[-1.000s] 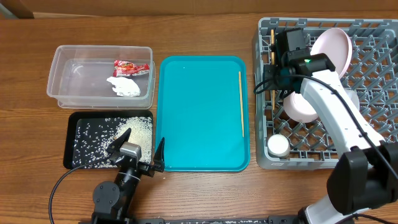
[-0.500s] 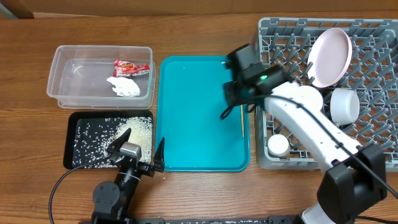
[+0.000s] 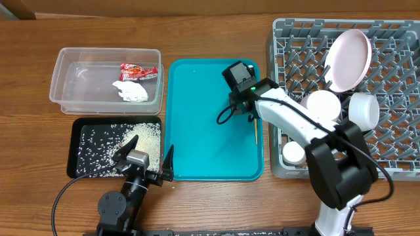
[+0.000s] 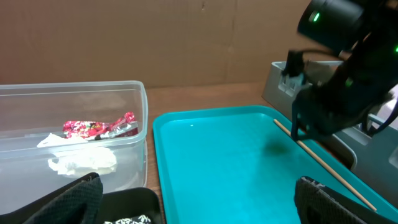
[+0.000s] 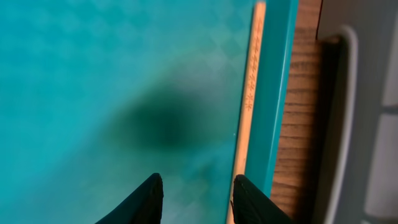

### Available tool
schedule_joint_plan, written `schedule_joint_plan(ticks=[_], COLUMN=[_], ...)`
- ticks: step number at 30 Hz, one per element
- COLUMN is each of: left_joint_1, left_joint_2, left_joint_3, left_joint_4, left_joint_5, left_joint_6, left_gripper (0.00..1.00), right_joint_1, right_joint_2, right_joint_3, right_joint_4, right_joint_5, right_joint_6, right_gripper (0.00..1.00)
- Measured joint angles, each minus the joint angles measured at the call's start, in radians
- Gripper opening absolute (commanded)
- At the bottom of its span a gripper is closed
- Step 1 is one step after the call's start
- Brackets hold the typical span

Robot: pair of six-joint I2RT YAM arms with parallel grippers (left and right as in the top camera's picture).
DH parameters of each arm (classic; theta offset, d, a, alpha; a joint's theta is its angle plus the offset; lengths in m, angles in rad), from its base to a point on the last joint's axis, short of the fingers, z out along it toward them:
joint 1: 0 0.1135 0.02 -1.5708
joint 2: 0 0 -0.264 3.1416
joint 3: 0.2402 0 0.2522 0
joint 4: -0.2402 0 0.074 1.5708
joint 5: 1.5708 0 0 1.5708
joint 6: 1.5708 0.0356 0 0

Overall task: Sort waste into correct bins and load items into the dishwasher
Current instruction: 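Return the right gripper to the second chopstick and pinch it, then carry the second chopstick into the dish rack and release it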

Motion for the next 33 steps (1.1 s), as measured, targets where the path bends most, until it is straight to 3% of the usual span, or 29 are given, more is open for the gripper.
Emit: schedule_joint_plan(ticks=[11, 16, 20, 33], left_joint_1=[0.000, 0.000, 0.000, 0.000], left_joint_2=[0.000, 0.000, 0.000, 0.000], left_joint_3=[0.000, 0.000, 0.000, 0.000], left_joint_4=[0.000, 0.000, 0.000, 0.000], left_joint_5=[0.000, 0.000, 0.000, 0.000], left_joint_6=[0.000, 0.000, 0.000, 0.000], left_gripper=[1.00, 1.00, 1.00, 1.00], right_joint_1=[-0.034, -0.037, -0.036, -0.031], right_joint_2=[0.069, 0.082, 0.082, -0.004], right_joint_3=[0.000, 0.000, 0.002, 0.023], right_joint_4=[0.000, 0.000, -0.008, -0.118], right_joint_5=[0.026, -0.027, -0.066, -0.182], right_joint_6=[0.035, 0.046, 0.047, 0.042], right_gripper=[0.38, 0.15, 0.04, 0.04])
